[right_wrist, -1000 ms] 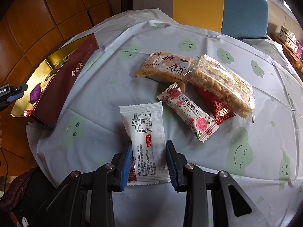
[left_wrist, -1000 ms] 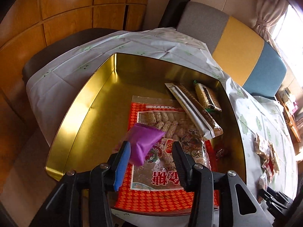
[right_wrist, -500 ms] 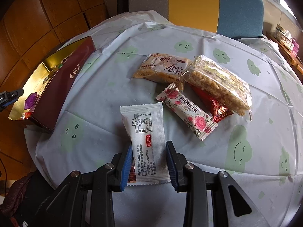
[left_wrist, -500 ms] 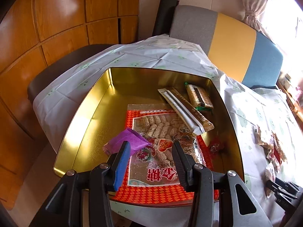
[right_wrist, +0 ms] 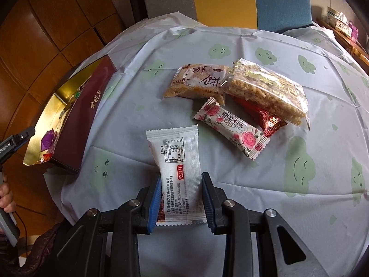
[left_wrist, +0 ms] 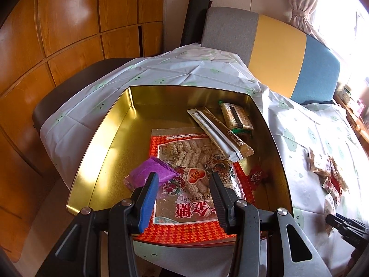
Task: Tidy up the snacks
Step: 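Carry the white-wrapped bar into the tin and open the right tool, then reach the left tool to the pink rose-print bar and grasp it, then lift the rose-print bar with the left tool while the right tool grasps the rice-cracker bag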
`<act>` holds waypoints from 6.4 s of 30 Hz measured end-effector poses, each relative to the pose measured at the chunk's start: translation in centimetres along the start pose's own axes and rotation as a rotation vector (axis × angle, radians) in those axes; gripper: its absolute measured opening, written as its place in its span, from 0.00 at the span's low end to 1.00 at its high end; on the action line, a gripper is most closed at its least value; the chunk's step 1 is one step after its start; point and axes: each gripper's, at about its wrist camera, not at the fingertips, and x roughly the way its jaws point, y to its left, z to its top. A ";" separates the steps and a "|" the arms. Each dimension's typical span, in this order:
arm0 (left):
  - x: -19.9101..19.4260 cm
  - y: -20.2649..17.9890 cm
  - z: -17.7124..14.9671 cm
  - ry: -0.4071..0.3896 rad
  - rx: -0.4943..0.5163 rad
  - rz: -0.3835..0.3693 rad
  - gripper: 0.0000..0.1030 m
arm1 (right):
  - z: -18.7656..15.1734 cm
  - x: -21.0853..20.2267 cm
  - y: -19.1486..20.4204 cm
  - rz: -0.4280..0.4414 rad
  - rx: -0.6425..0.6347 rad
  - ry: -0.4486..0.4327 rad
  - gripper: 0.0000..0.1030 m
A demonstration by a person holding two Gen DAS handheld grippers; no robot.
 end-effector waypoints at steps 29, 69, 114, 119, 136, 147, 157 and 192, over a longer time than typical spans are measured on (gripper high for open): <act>0.2 8.7 0.1 -0.021 -0.179 0.164 0.45 | 6.4 3.1 21.9 0.395 -0.260 0.070 0.43; -1.6 -0.9 -0.2 -0.049 0.086 0.043 0.45 | 5.2 -4.2 4.6 -0.042 -0.219 -0.126 0.43; 5.4 -29.0 -1.9 0.391 0.354 -0.425 0.53 | 6.8 -8.9 -14.0 -0.251 0.267 -0.197 0.45; 7.4 -30.9 -1.7 0.463 0.250 -0.415 0.58 | 6.8 -8.9 -14.1 -0.235 0.271 -0.196 0.45; 5.6 -28.6 -3.7 0.352 0.647 -0.370 0.47 | 6.8 -8.9 -14.6 -0.203 0.301 -0.190 0.45; 5.4 -24.3 -3.5 0.362 0.519 -0.409 0.57 | 6.7 -8.0 -14.3 -0.227 0.283 -0.148 0.49; 3.4 -22.9 -6.2 0.158 0.647 -0.390 0.29 | 6.6 -5.8 -11.6 -0.140 0.160 -0.043 0.51; 4.8 -22.2 -5.8 0.172 0.539 -0.466 0.30 | 16.1 5.5 -12.8 -0.230 -0.198 0.188 0.81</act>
